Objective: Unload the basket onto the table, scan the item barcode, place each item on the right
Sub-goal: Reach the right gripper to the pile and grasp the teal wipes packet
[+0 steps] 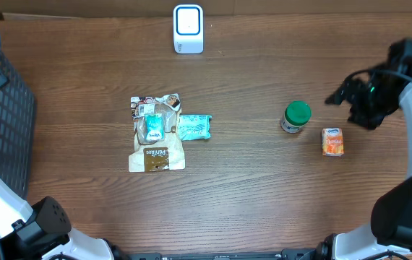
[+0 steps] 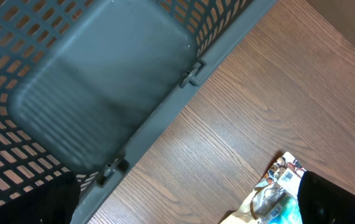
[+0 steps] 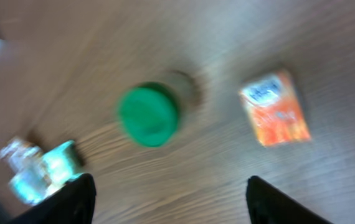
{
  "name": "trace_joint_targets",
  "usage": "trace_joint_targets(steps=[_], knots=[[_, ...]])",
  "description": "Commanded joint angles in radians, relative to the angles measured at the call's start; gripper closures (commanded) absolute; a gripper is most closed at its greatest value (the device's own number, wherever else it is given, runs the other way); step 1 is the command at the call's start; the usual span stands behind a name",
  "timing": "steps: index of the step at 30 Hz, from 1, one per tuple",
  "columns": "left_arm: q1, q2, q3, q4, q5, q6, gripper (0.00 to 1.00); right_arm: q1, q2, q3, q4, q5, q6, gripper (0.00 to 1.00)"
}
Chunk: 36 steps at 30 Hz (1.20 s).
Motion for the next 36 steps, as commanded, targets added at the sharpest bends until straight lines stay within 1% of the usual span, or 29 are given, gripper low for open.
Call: trace_joint_targets(steps=[1,2,3,4,9,14,18,23,27,28,32,36], knots=[[-0.002,-0.005,-0.005,0.002,0.001,-0.01,0.0,0.066,-0.008,0.115,-0.021,-0.175,-0.12,0.19],[-0.002,-0.005,-0.005,0.002,0.001,-0.01,0.01,0.089,-0.008,0.118,-0.006,-0.219,-0.122,0.16],[-0.002,-0.005,-0.005,0.002,0.001,-0.01,0.0,0.114,-0.008,0.116,0.013,-0.255,-0.122,0.09],[-0.002,-0.005,-0.005,0.002,0.001,-0.01,0.0,0.137,-0.004,0.113,0.032,-0.279,-0.122,0.0],[-0.002,-0.005,-0.005,0.002,0.001,-0.01,0.0,0.295,0.028,0.07,0.162,-0.314,-0.107,0.0],[-0.002,-0.005,-0.005,0.002,0.001,-0.01,0.0,0.45,0.102,0.023,0.277,-0.309,-0.011,0.0],[-0.002,-0.005,-0.005,0.002,0.001,-0.01,0.0,0.546,0.195,-0.019,0.375,-0.27,0.113,0.0],[-0.002,-0.005,-0.005,0.002,0.001,-0.01,0.0,0.597,0.29,-0.035,0.414,-0.266,0.172,0.0],[-0.002,-0.005,-0.005,0.002,0.001,-0.01,0.0,0.632,0.356,-0.035,0.422,-0.274,0.183,0.01],[-0.002,-0.005,-0.005,0.002,0.001,-0.01,0.0,0.643,0.367,-0.035,0.427,-0.274,0.183,0.02],[-0.002,-0.005,-0.005,0.002,0.001,-0.01,0.0,0.684,0.394,-0.035,0.452,-0.269,0.197,0.14],[-0.002,-0.005,-0.005,0.002,0.001,-0.01,0.0,0.702,0.415,-0.036,0.476,-0.265,0.246,0.18]])
